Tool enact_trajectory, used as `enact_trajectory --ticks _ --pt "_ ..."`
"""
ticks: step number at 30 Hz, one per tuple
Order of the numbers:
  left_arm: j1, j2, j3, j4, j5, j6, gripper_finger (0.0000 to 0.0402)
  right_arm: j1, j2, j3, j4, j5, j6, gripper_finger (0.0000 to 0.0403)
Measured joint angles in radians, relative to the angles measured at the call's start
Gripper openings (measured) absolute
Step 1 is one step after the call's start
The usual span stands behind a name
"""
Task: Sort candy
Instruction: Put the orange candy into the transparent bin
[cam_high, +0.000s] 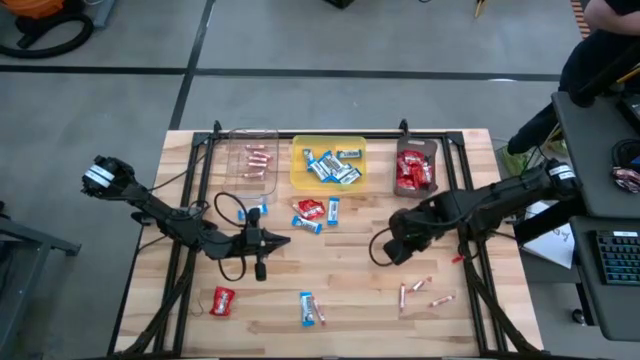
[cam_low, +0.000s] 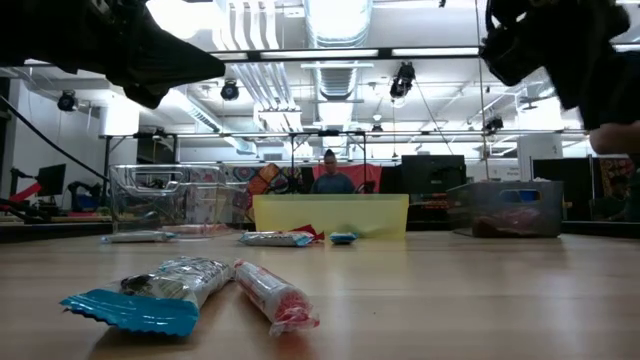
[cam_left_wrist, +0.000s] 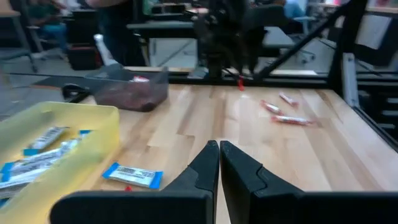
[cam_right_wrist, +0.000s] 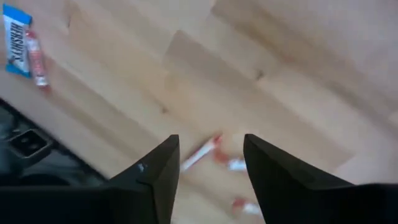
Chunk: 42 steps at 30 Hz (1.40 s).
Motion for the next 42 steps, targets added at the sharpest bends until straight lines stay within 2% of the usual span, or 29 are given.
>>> enact_trajectory --ticks 4,7,15,22,31,42 --pt "0.0 -0.009 0.0 0.017 -0.077 0.019 0.0 0.073 0.046 0.0 0.06 -0.134 0.169 0.0175" --pt "0.0 -0.021 0.0 0.026 -0.086 0.049 0.0 0.138 0.106 0.007 0.111 -0.196 0.267 0.0176" --pt "0.0 -0.037 0.04 0.032 -0.086 0.15 0.0 0.261 0.299 0.101 0.116 -0.218 0.392 0.0176" --pt "-0.007 -0.038 0.063 0.033 -0.084 0.148 0.0 0.336 0.439 0.182 0.112 -0.18 0.411 0.0176" --pt "-0.039 -0.038 0.064 0.032 -0.083 0.137 0.0 0.367 0.53 0.191 0.107 -0.013 0.439 0.0176" --pt "-0.047 -0.037 0.064 0.023 -0.083 0.132 0.0 0.374 0.591 0.188 0.108 0.016 0.474 0.0163"
